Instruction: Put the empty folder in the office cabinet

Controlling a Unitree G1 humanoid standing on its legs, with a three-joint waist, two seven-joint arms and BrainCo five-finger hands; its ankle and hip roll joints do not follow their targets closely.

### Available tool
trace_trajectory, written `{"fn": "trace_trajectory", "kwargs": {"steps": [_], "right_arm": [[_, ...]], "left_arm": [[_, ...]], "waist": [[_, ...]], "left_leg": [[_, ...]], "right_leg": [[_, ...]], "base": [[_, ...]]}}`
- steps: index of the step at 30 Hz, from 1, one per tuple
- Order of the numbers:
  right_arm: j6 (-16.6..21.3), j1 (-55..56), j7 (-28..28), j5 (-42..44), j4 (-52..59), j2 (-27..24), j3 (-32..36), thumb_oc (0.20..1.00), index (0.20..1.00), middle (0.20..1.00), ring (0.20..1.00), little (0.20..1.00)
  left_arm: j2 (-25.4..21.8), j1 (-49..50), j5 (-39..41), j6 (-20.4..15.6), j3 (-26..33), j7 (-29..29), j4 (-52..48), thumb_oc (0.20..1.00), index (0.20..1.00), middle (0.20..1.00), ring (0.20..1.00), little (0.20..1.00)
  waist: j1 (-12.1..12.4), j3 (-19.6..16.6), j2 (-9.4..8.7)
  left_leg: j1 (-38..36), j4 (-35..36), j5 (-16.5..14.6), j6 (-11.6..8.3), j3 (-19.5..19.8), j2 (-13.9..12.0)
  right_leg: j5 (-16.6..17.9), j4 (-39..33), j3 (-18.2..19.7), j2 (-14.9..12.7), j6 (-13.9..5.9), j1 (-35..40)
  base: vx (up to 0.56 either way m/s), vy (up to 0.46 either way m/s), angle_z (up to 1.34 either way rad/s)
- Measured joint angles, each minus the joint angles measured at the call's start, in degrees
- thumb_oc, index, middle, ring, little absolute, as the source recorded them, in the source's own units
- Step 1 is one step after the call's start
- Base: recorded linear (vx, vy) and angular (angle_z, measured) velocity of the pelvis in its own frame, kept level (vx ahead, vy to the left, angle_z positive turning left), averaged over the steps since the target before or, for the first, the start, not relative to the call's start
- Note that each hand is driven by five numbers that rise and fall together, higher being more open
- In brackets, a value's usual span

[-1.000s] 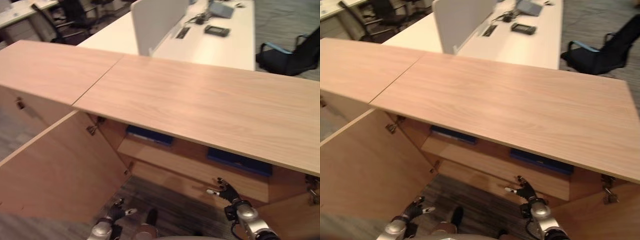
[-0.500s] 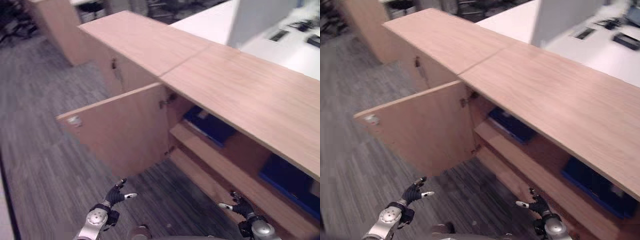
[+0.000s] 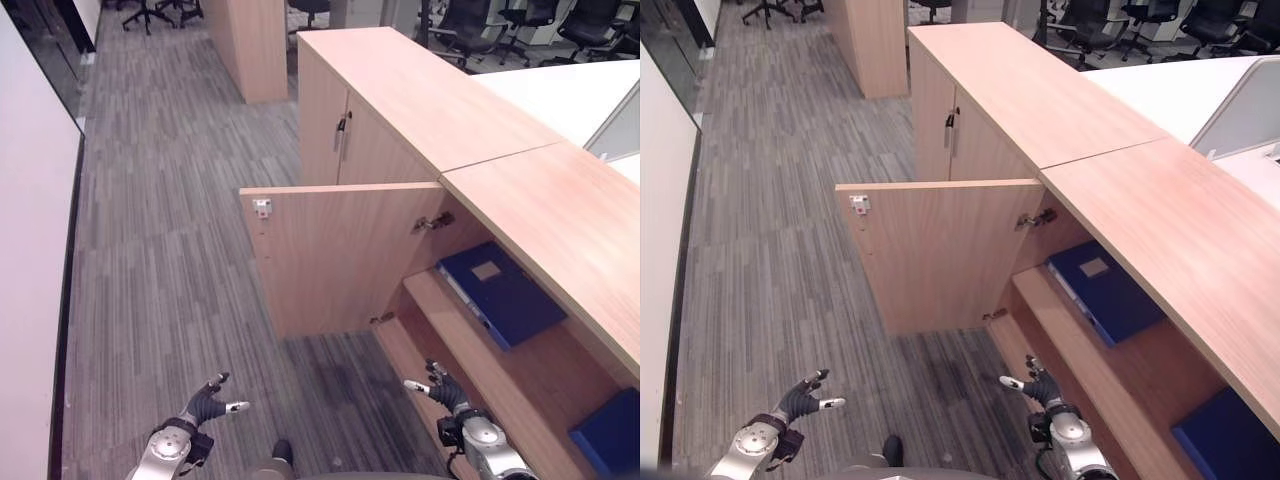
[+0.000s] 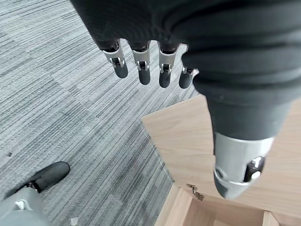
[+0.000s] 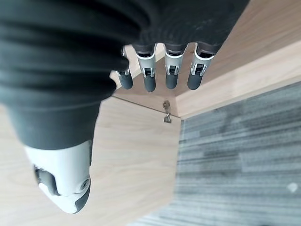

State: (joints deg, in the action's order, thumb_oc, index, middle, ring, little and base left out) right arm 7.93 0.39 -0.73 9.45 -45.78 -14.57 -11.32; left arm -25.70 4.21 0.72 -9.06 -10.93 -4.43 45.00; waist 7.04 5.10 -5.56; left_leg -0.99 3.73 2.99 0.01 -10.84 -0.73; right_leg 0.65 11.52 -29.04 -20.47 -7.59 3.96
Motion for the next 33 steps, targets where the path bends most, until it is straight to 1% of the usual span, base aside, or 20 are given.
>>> {"fn": "trace_trajectory", "kwargs": {"steps": [1,2,3,4,5,6,7,9,10,11,12,16,18,19,22,23,26,30,31,33], "right_arm": [[0.0,-0.1,0.0,0.0,-1.7,0.2,-0.7,1.0,1.0,1.0,1.0,1.0],[-0.1,-0.5,-0.1,0.0,-1.7,0.4,-1.0,1.0,1.0,1.0,1.0,1.0],[0.0,-1.0,-0.4,0.1,-1.5,0.3,-1.6,1.0,1.0,1.0,1.0,1.0],[0.1,-0.9,-0.4,0.1,-1.2,-0.3,-2.2,1.0,1.0,1.0,1.0,1.0],[0.1,-0.3,-0.3,0.1,-1.3,-0.1,-2.4,1.0,1.0,1.0,1.0,1.0],[0.2,1.8,-0.3,0.1,-1.6,-0.4,-2.1,1.0,1.0,1.0,1.0,1.0],[0.1,2.5,-0.3,0.1,-2.8,-1.2,-1.9,1.0,1.0,1.0,1.0,1.0],[-0.2,2.8,0.2,0.1,-3.6,-2.4,-1.8,1.0,1.0,1.0,1.0,1.0],[-0.3,2.9,0.4,0.1,-3.3,-2.6,-1.4,1.0,1.0,1.0,1.0,1.0],[-0.4,3.0,0.4,0.1,-3.2,-2.7,-1.2,1.0,1.0,1.0,1.0,1.0],[-0.8,3.6,0.7,0.1,-3.1,-3.0,0.4,1.0,1.0,1.0,1.0,1.0],[-1.0,3.7,0.8,0.1,-3.1,-3.0,0.5,1.0,1.0,1.0,1.0,1.0],[-1.0,3.7,0.8,0.1,-3.1,-2.9,0.4,1.0,1.0,1.0,1.0,1.0],[-1.0,3.7,0.8,0.0,-3.1,-2.7,0.0,1.0,1.0,1.0,1.0,1.0],[-1.0,4.1,0.9,0.0,-1.3,-2.6,-0.3,1.0,1.0,1.0,1.0,1.0],[-1.1,4.2,0.9,0.0,-1.3,-2.8,-1.4,1.0,1.0,1.0,1.0,1.0],[-1.1,4.8,1.4,0.0,-1.0,-2.9,-2.6,1.0,1.0,1.0,1.0,1.0],[-1.1,5.6,2.4,-0.8,1.0,-3.7,-5.1,1.0,1.0,1.0,1.0,1.0],[-1.1,6.0,2.8,-1.7,0.9,-4.1,-5.2,1.0,1.0,1.0,1.0,1.0],[-1.1,6.0,3.0,-1.7,0.9,-4.7,-5.6,1.0,1.0,1.0,1.0,1.0]], "left_arm": [[0.0,-0.4,0.0,0.0,0.3,0.2,-0.1,1.0,1.0,1.0,1.0,1.0],[-0.1,-0.5,0.1,0.0,0.9,0.6,0.0,1.0,1.0,1.0,1.0,1.0],[0.5,-1.4,0.1,0.1,0.9,1.0,0.7,1.0,1.0,1.0,1.0,1.0],[1.8,-3.7,0.2,0.1,0.7,1.0,1.6,1.0,1.0,1.0,1.0,1.0],[2.2,-4.0,0.2,0.0,0.6,1.0,1.9,1.0,1.0,1.0,1.0,1.0],[2.5,-3.8,0.2,-0.1,0.1,1.1,2.1,1.0,1.0,1.0,1.0,1.0],[3.5,-3.3,0.2,-0.2,-0.3,1.0,1.8,1.0,1.0,1.0,1.0,1.0],[3.6,-0.2,0.3,-0.2,-0.1,1.0,0.5,1.0,1.0,1.0,1.0,1.0],[3.6,0.7,0.6,0.0,0.1,1.0,0.1,1.0,1.0,1.0,1.0,1.0],[3.6,1.1,0.7,0.0,0.1,1.0,-0.3,1.0,1.0,1.0,1.0,1.0],[3.5,2.0,1.2,-0.2,0.2,0.9,-3.1,1.0,1.0,1.0,1.0,1.0],[3.6,0.8,3.3,-0.4,1.8,0.9,-7.3,1.0,1.0,1.0,1.0,1.0],[3.5,-1.3,4.0,-0.4,2.5,1.1,-6.9,1.0,1.0,1.0,1.0,1.0],[3.2,-2.9,5.7,-0.1,3.5,1.5,-6.8,1.0,1.0,1.0,1.0,1.0],[1.9,-6.6,7.7,-0.1,4.5,3.0,-6.8,1.0,1.0,1.0,1.0,1.0],[0.9,-9.3,8.7,-0.1,4.3,3.5,-6.5,1.0,1.0,1.0,1.0,1.0],[-1.5,-15.1,10.8,-0.3,4.3,4.2,-4.2,1.0,1.0,1.0,1.0,1.0],[-6.9,-24.4,14.5,-0.2,4.6,5.2,2.3,1.0,1.0,1.0,1.0,1.0],[-8.2,-27.4,15.2,-0.3,4.6,5.5,3.3,1.0,1.0,1.0,1.0,1.0],[-8.9,-29.2,15.3,-0.5,4.2,5.8,3.6,1.0,1.0,1.0,1.0,1.0]], "waist": [[0.1,0.4,0.47],[0.5,0.3,0.37],[-1.1,0.9,1.37],[-2.4,2.3,3.68],[-2.7,2.6,4.36],[-3.4,1.6,2.5],[-3.7,1.0,3.61],[-2.9,0.1,5.29],[-2.9,-0.1,5.62],[-3.0,-0.2,5.69],[-3.2,-0.4,5.43],[-3.6,-1.2,4.38],[-3.9,-1.3,4.11],[-4.0,-1.9,3.94],[-4.8,-3.4,4.38],[-6.2,-4.2,4.61],[-7.9,-4.8,5.14],[-8.7,-5.0,5.6],[-10.0,-5.1,5.59],[-10.0,-5.0,5.62]], "left_leg": [[-1.8,1.4,-0.3,0.97,0.9,0.3],[-1.3,1.6,-0.3,1.66,1.6,0.6],[-0.2,1.4,0.5,3.11,3.8,-0.1],[0.6,1.4,0.9,3.75,6.8,-1.7],[0.5,1.8,1.2,3.21,7.8,-2.0],[-0.1,2.0,0.9,1.73,9.9,1.1],[-0.9,2.0,0.8,1.36,10.7,1.1],[-1.3,1.4,0.7,0.47,9.8,0.2],[-1.5,1.5,0.5,0.27,9.6,0.0],[-1.6,1.5,0.5,0.16,9.7,-0.1],[-2.2,1.5,0.2,-0.29,9.8,-0.4],[-2.5,1.6,0.0,-0.58,9.6,-0.7],[-3.1,2.0,-0.2,-0.71,9.3,-0.7],[-4.3,2.0,-0.7,-0.97,8.1,-0.7],[-5.3,2.0,-1.4,-0.9,6.1,-1.0],[-5.7,2.0,-1.7,-0.96,4.9,-1.0],[-6.0,2.0,-1.8,-0.97,3.7,-1.1],[-5.7,2.0,-2.0,-1.08,1.4,-1.4],[-5.7,2.0,-2.1,-1.02,0.9,-1.3],[-5.6,2.0,-2.1,-1.02,0.4,-1.3]], "right_leg": [[-0.1,4.0,0.3,-2.0,-2.36,-1.4],[0.4,4.2,2.2,-1.5,-3.34,-3.4],[-2.5,4.2,12.1,3.6,-3.67,-6.1],[-4.9,2.7,23.8,12.1,-3.5,-8.6],[-4.8,-1.3,26.8,15.6,-2.44,-8.8],[0.2,-8.9,23.8,14.7,2.75,-6.7],[0.1,-10.0,22.2,14.6,3.11,-5.8],[0.7,-11.7,21.9,15.2,2.69,-4.7],[1.1,-12.7,21.8,15.4,2.64,-4.0],[1.4,-13.3,21.6,15.5,2.67,-3.5],[3.1,-16.4,20.8,16.0,3.44,-0.9],[3.1,-16.5,20.7,16.3,3.46,-0.7],[2.8,-16.8,20.9,16.2,3.32,-0.3],[1.9,-16.9,21.3,16.0,3.56,0.2],[2.1,-16.9,21.3,15.6,3.2,0.1],[2.5,-16.9,20.7,15.3,2.67,-0.1],[2.8,-16.9,21.1,15.3,2.4,-0.3],[3.7,-16.9,22.1,15.4,2.24,-1.5],[3.8,-16.8,22.3,15.4,2.2,-1.9],[4.3,-16.8,22.9,15.5,2.52,-2.0]], "base": [[-0.02,0.183,0.2],[0.02,0.235,0.42],[0.09,0.186,0.71],[0.1,0.077,0.93],[0.14,0.026,1.26],[0.12,0.005,1.06],[0.11,-0.01,0.86],[0.07,-0.017,0.04],[0.08,-0.014,-0.12],[0.1,-0.023,0.0],[0.09,-0.031,0.05],[0.05,-0.02,0.0],[0.07,-0.016,-0.13],[0.08,-0.01,-0.33],[0.05,-0.01,-0.46],[0.04,-0.006,-0.39],[0.04,-0.001,-0.25],[0.01,0.003,-0.33],[0.01,0.004,-0.22],[0.01,0.009,-0.16]]}}
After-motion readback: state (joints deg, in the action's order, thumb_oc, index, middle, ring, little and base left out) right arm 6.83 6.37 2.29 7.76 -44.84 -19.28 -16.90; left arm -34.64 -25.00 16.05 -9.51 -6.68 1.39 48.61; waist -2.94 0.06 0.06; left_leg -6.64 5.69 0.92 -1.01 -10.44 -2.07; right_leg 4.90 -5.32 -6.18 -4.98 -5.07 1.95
